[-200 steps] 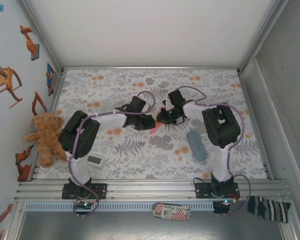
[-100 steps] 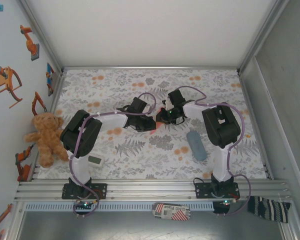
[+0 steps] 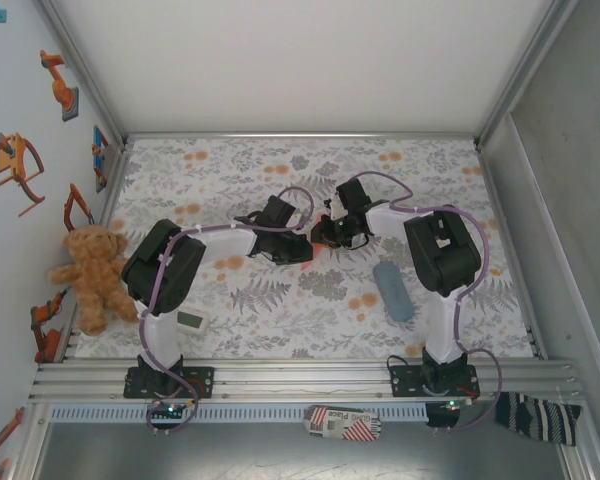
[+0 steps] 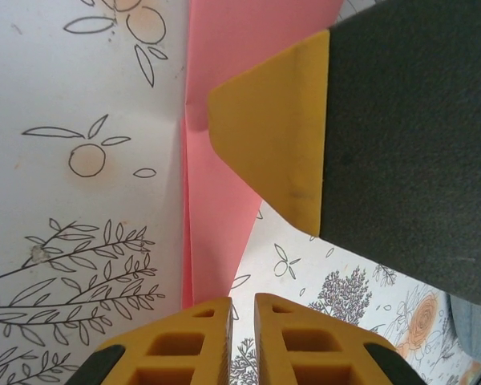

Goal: Fold a paper plane with a square sheet of paper (pick it up from the middle)
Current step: Fold the wing for the fifth time at the center of the table.

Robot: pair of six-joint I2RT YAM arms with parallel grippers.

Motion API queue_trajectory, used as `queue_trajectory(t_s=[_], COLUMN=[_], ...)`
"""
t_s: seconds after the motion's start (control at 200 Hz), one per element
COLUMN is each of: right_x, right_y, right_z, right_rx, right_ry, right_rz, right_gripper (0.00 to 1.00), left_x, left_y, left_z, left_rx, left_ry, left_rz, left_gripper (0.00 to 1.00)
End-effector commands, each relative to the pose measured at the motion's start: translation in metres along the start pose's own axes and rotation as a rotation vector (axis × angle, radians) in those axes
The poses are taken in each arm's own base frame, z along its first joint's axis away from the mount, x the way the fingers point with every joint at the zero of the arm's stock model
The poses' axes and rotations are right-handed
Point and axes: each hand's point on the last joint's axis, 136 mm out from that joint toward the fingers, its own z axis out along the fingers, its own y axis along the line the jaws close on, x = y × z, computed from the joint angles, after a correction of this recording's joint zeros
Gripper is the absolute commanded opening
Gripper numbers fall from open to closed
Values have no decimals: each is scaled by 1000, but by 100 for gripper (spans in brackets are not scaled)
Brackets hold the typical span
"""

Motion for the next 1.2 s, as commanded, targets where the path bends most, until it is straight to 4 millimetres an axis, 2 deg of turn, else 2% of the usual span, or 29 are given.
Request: queue_trajectory(t_s=[0.0,0.831,1.192], right_x=[-5,6,10], right_y=[9,-15,-25], right_z=[-11,3,7], right_rx=[-30,26,57], right_ry=[-28,16,33], right_rz=[-7,38,60], right_gripper=[17,16,16], left_x=[11,23,25], left_y=[6,19,18], left_z=[8,19,12], left_rx=[-8,-40,-51], left_ry=[37,69,68], left_rz=[-25,-41,-36], left_gripper=[16,14,15])
